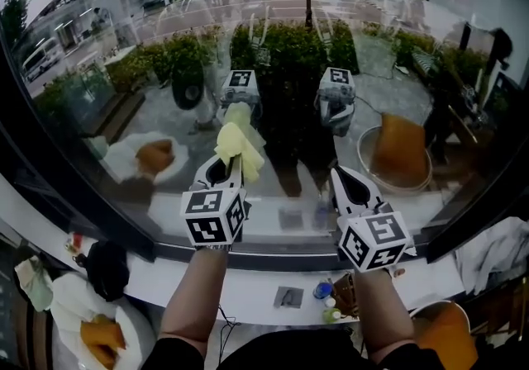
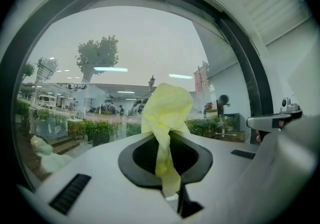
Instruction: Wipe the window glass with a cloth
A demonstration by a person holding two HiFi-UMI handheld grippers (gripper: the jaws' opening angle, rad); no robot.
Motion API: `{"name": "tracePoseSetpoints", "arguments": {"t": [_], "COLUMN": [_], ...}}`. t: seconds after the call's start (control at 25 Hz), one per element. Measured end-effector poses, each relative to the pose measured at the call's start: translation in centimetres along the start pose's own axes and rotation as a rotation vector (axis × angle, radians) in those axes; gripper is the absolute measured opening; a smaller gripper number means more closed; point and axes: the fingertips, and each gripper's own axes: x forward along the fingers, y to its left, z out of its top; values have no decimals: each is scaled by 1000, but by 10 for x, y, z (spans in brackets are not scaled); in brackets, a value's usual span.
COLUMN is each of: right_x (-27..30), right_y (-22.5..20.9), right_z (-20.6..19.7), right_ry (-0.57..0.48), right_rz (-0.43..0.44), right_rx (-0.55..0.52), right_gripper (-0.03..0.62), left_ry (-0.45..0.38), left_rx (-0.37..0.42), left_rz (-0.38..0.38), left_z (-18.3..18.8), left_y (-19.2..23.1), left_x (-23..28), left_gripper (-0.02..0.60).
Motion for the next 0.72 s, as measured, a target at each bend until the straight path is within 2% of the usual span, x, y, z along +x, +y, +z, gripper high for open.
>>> {"name": "tracePoseSetpoints", "arguments": {"t": [0.24, 0.4, 0.6, 0.72], "right_x": [-18, -33, -72, -85], "right_y": [-56, -58, -116, -130], "right_z": [5, 8, 17, 21], "right_ry": [-2, -7, 5, 5], "right_rz": [-33, -64, -98, -115], "right_rx": [17, 4, 0, -4], "right_gripper": [26, 26, 26, 26], "left_ry": [11, 3, 2, -1], "left_rx": [7, 3, -11, -16], "left_rz": [-34, -64, -94, -106], "left_z": [2, 0, 6, 7], "left_y": [-56, -69, -135, -154], "left_x": [30, 26, 44, 47], "left_gripper": [31, 31, 31, 31]}}
